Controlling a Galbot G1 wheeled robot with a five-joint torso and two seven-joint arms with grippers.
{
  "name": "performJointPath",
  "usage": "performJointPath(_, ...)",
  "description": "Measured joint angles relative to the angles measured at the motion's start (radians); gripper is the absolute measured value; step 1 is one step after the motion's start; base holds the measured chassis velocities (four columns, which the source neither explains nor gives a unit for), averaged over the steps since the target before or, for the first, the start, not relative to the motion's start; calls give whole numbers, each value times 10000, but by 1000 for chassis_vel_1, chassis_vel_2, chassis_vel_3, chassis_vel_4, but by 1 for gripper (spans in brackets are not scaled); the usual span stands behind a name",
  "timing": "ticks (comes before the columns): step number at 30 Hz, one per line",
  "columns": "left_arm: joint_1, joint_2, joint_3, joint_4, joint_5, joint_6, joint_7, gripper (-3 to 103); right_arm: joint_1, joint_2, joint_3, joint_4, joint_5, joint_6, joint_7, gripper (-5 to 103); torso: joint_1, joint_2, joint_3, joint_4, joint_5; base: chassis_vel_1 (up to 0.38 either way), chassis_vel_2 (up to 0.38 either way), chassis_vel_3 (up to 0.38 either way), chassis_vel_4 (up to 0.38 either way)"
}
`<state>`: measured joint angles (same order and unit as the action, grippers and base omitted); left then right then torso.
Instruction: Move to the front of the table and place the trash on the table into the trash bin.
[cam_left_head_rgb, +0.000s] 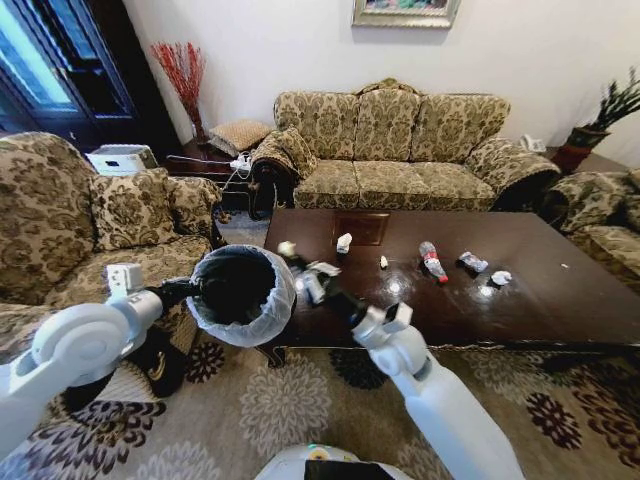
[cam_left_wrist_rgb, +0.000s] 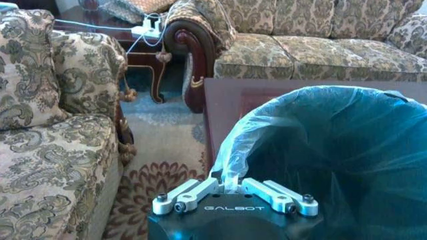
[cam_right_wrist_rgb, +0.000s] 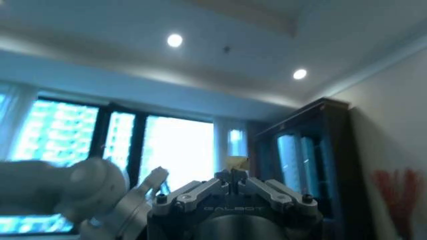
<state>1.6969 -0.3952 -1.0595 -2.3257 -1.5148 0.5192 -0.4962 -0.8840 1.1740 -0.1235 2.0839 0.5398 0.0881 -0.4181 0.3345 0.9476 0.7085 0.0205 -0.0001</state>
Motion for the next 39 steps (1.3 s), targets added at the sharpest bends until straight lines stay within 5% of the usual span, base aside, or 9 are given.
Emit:
performJointPath(6,50,-118,-47,-209,-16,20,-55,0,256,90,-341,-434,-502,-170,122,8,1,0,1,-1,2,0,0,0,0)
performJointPath(16,14,-181,-15,-291,-12,5,-57,0,174,0,-324,-477,-422,-110,152,50,1,0,0,-2,2,0,0,0,0)
performJointPath(18,18,-208,-15,-292,-10,2,-57,0,134,1,-324,-475,-384,-100,157,50,1,0,0,-2,2,0,0,0,0)
performJointPath(19,28,-231,-20,-294,-4,0,-58,0,95,0,-322,-471,-328,-101,147,61,0,0,0,-1,1,0,0,0,0)
performJointPath(21,35,-244,-23,-306,0,0,-58,0,71,-12,-322,-467,-287,-114,118,61,0,0,0,-1,1,0,0,0,0)
performJointPath(25,52,-283,-30,-394,10,0,-58,0,-102,-176,-343,-208,-157,-1090,323,78,1,0,0,-1,2,0,0,0,0)
performJointPath(28,86,-341,-32,-445,38,-2,-57,0,-356,-429,-455,1049,1421,-3654,2280,88,1,0,0,-4,0,0,0,0,0)
performJointPath(30,93,-367,-30,-447,52,-2,-57,0,-397,-487,-445,1394,1864,-4236,2722,93,0,0,0,-2,-1,0,0,0,0)
performJointPath(39,112,-415,4,-478,96,-12,-36,0,-401,-602,-112,1458,1714,-3386,1966,100,2,0,0,-2,4,0,0,0,0)
